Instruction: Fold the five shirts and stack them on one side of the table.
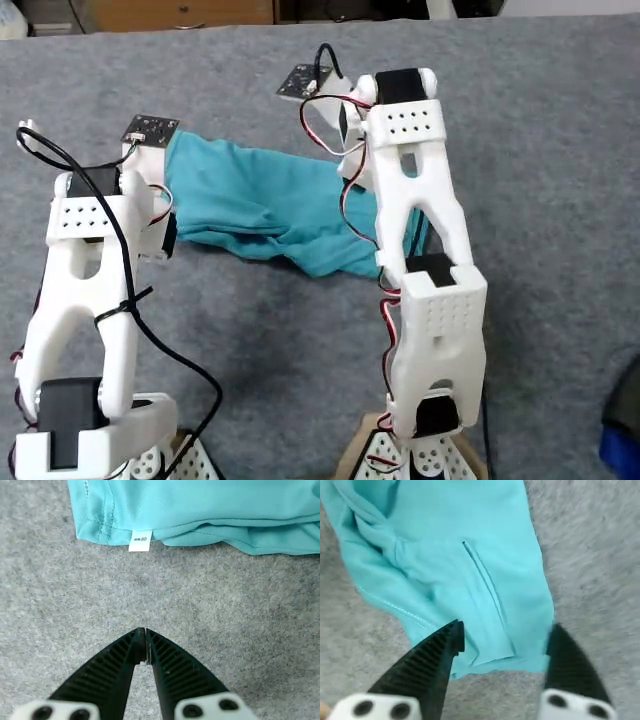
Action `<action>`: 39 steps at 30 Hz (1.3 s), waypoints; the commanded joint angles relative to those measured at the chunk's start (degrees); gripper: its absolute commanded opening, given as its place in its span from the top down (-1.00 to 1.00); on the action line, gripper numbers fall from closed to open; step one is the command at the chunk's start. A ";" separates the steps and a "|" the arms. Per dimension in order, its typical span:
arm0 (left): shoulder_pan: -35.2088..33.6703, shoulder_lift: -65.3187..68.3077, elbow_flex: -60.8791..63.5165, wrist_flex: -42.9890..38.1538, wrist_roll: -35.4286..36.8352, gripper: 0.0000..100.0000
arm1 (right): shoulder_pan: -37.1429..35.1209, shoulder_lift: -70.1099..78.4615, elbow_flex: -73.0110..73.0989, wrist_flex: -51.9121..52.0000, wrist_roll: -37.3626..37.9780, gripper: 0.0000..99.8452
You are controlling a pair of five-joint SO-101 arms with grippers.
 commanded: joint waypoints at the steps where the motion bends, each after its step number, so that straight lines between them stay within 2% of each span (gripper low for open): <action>1: -0.35 -1.98 -0.09 -0.18 0.09 0.96 | -1.45 -7.96 8.04 1.14 -0.53 0.82; 3: -0.35 -1.89 -0.09 -0.26 0.09 0.96 | -3.30 -13.41 17.54 1.14 2.46 0.81; 6: -0.35 -1.80 -0.09 -0.53 0.09 0.96 | -6.90 -22.90 32.84 -0.44 6.68 0.65; 10: -0.35 -1.80 -0.09 -0.53 0.09 0.96 | -10.33 -32.84 52.53 -10.20 13.80 0.48; 15: -0.35 -1.80 -0.09 -0.53 0.26 0.96 | -14.64 -35.21 66.24 -21.27 15.56 0.44; 21: -0.35 -1.80 0.00 -0.18 1.14 0.96 | -15.08 -27.82 65.19 -27.34 15.21 0.44; 25: -0.35 -1.80 0.00 -0.18 2.37 0.96 | -15.16 -20.53 59.74 -27.60 14.77 0.44; 30: -0.35 -1.80 -0.09 -0.18 2.37 0.96 | -14.90 -13.41 52.70 -27.34 9.67 0.46; 32: -0.35 -1.80 0.00 -0.18 2.37 0.96 | -14.81 -11.65 50.86 -27.34 8.00 0.55; 36: -0.35 -1.80 0.09 -0.18 2.20 0.96 | -14.73 -10.33 48.40 -27.34 5.45 0.86; 39: -0.35 -1.80 0.09 -0.18 2.20 0.96 | -13.76 -10.07 46.99 -27.60 5.19 0.88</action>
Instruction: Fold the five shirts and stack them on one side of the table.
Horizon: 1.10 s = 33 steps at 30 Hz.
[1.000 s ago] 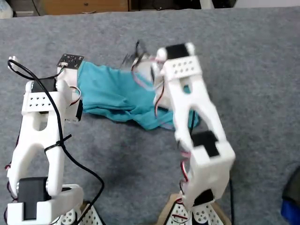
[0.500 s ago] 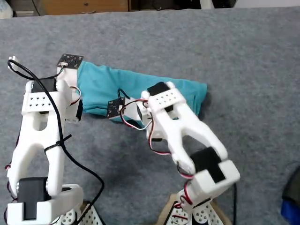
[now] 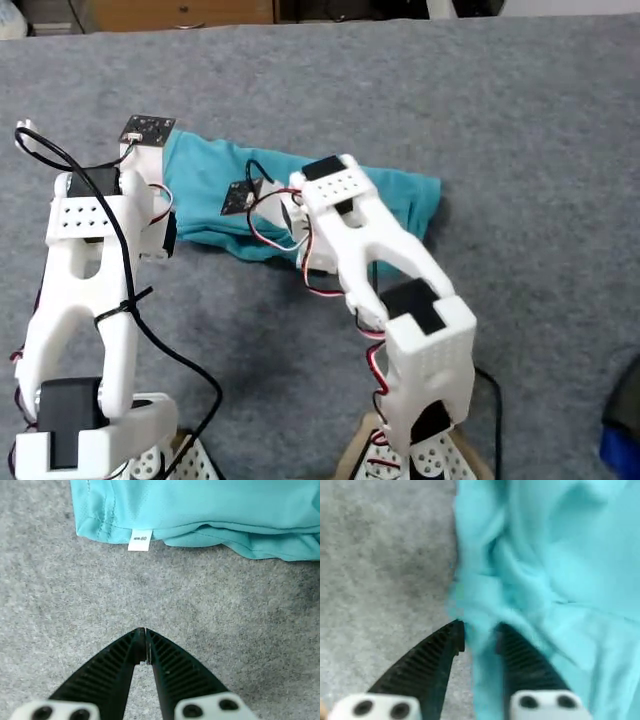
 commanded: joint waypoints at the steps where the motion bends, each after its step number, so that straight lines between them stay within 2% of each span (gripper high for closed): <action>1: -0.35 -1.80 0.09 -0.18 0.18 0.96 | 0.75 0.40 -2.24 -0.44 -0.88 0.88; 7: -0.35 -1.80 0.26 -0.18 0.26 0.96 | 4.53 0.40 -6.37 -0.44 -5.36 0.88; 10: -0.35 -1.80 0.26 -0.09 0.26 0.96 | 5.76 0.22 -8.66 -0.09 -6.86 0.95; 18: -0.35 -1.89 0.35 -0.09 0.26 0.96 | 6.99 -0.13 -20.18 7.21 -6.95 0.96; 29: -0.18 -2.15 0.18 -0.09 0.26 0.96 | 6.99 4.09 -28.62 4.75 -6.51 0.96; 31: -0.35 -2.24 0.18 0.26 0.18 0.96 | 6.99 6.29 -30.37 4.84 -6.59 0.89; 33: -0.35 -2.24 -0.09 1.41 0.18 0.96 | 7.08 8.04 -32.04 4.84 -6.95 0.74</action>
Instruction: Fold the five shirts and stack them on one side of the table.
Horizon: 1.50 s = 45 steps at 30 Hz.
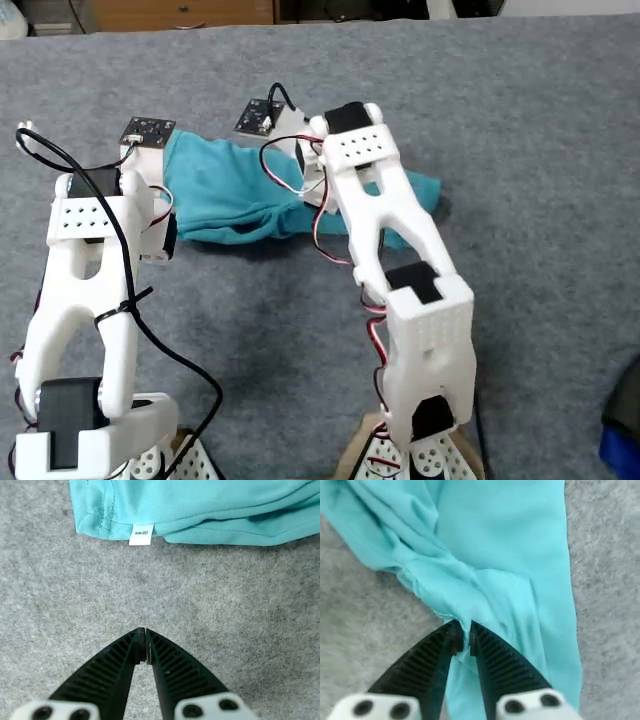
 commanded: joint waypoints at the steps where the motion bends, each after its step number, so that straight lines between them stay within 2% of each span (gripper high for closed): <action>1: -0.26 -2.24 -0.62 1.41 0.18 0.96 | 1.10 1.63 -5.41 -0.97 -0.70 0.64; 4: -0.35 -2.24 -0.62 1.49 0.09 0.96 | 1.10 2.86 -7.78 -0.97 -0.62 0.38; 6: -0.35 -2.24 -0.62 1.49 0.09 0.96 | 1.10 2.86 -8.75 -0.97 -0.70 0.27; 16: -0.18 -1.89 -0.44 1.32 0.09 0.96 | 4.44 2.86 -17.10 5.01 -3.08 0.25; 20: -0.44 -1.80 -0.35 -0.35 0.26 0.96 | 5.76 2.77 -25.01 17.49 -5.89 0.43; 21: -0.53 -1.80 -0.09 -1.93 0.35 0.96 | 5.76 2.95 -27.03 21.89 -5.98 0.52; 25: -2.37 -1.71 -0.70 -7.56 1.85 0.96 | 6.90 2.68 -26.24 22.42 -11.08 0.99; 32: -4.48 1.27 -2.55 -8.62 4.04 0.96 | 2.51 3.56 -14.37 21.19 -11.52 0.95; 36: -4.40 4.70 -3.16 -8.62 4.04 0.96 | -0.66 5.49 -11.38 14.95 -12.84 0.95; 45: -4.57 6.29 -3.34 -8.53 4.04 0.96 | -0.84 9.10 -11.56 -0.44 -14.42 0.95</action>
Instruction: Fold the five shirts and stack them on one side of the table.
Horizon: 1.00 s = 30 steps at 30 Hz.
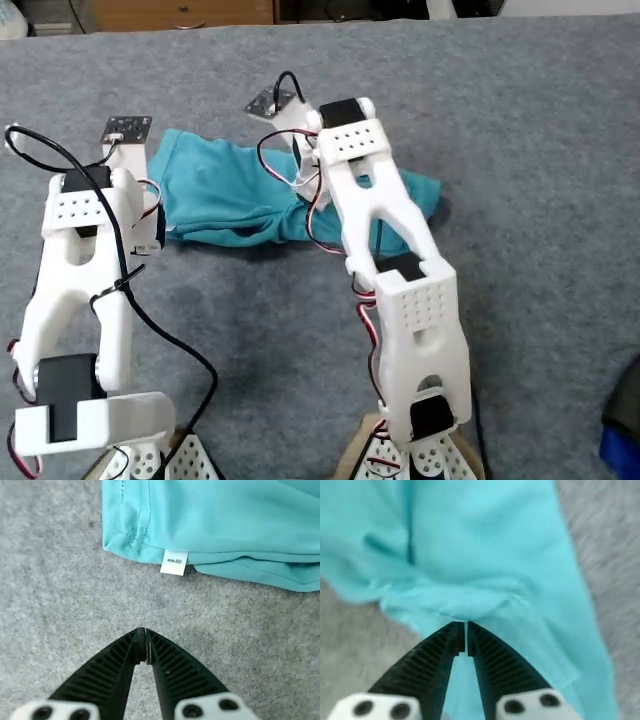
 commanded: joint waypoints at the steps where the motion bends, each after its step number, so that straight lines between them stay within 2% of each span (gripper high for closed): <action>1: -0.62 -0.04 -3.43 -0.35 0.44 0.96 | -0.84 -0.13 -0.13 -5.71 -0.44 0.95; 8: -0.62 0.04 -3.43 -0.88 0.53 0.96 | -0.92 0.22 -6.37 -7.38 -0.44 0.95; 11: -0.70 0.04 -3.52 -2.64 3.87 0.96 | -0.66 -0.13 -9.63 -6.95 -1.23 0.95; 14: -3.60 0.57 -5.54 -5.98 9.23 0.93 | 1.71 -0.31 -15.69 -3.69 -8.26 0.95; 16: -5.01 2.86 -9.58 -4.84 12.48 0.82 | 4.62 -0.13 -22.73 1.93 -12.84 0.94; 19: -6.51 10.24 -19.60 -1.14 15.30 0.70 | 9.54 0.13 -32.57 10.29 -16.53 0.94; 22: -6.51 20.53 -33.76 4.57 16.35 0.69 | 14.37 0.22 -38.29 15.38 -17.05 0.94; 26: -5.01 36.00 -54.07 12.13 16.18 0.68 | 19.56 0.22 -40.75 15.47 -16.26 0.94; 30: -4.13 50.51 -74.81 19.08 16.53 0.50 | 23.69 0.22 -41.98 15.03 -12.92 0.94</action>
